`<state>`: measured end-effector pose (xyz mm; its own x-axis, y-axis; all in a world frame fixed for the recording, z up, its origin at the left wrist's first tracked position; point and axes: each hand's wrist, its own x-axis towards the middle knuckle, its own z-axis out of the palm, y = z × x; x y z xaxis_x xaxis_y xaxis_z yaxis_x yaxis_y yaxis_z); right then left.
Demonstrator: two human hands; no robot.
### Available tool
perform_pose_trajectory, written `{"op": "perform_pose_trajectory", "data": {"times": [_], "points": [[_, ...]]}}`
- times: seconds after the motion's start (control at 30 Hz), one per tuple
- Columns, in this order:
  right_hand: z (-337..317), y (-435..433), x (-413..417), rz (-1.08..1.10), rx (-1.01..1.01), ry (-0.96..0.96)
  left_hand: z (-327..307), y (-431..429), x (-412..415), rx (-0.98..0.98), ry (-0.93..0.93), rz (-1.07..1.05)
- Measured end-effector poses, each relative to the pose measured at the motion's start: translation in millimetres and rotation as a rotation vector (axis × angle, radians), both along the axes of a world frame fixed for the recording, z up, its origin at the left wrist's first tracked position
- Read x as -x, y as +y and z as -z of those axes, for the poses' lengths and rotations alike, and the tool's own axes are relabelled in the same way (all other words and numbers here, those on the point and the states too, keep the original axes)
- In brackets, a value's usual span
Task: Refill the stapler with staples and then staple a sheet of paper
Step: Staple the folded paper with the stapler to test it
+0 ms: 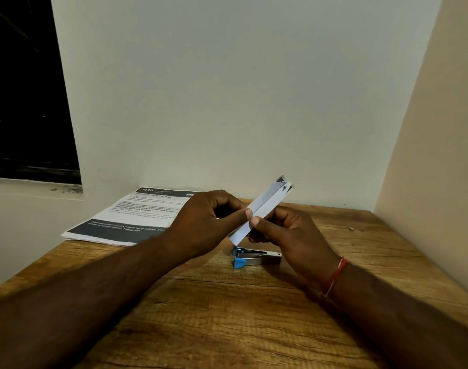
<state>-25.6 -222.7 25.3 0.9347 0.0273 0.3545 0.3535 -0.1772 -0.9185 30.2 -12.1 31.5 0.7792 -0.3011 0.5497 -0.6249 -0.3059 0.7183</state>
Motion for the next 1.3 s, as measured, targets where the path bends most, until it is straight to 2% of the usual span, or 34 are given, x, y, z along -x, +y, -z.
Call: {"op": "perform_pose_trajectory", "data": {"times": [0.1,0.33,0.6,0.97,1.17,1.3], "points": [[1.1,0.7,-0.8,-0.015,-0.009,0.004,-0.6,-0.4,0.9,0.000,-0.008,-0.001],[-0.6,-2.1,-3.7,0.037,-0.213,-0.006,2.3,1.7,-2.3,-0.079,-0.145,-0.044],[3.4,1.1,-2.9,-0.024,-0.034,-0.042,4.3,-1.3,-3.0,-0.024,-0.181,-0.060],[0.3,2.4,0.5,0.005,-0.012,-0.019,0.1,-0.6,-1.3,-0.039,-0.164,-0.055],[-3.1,0.4,-0.6,0.030,-0.099,-0.061,0.2,1.5,-1.7,-0.073,-0.188,-0.045],[-2.6,2.1,0.9,-0.014,-0.035,-0.057,1.8,-1.3,0.6,-0.026,-0.212,-0.034]]}}
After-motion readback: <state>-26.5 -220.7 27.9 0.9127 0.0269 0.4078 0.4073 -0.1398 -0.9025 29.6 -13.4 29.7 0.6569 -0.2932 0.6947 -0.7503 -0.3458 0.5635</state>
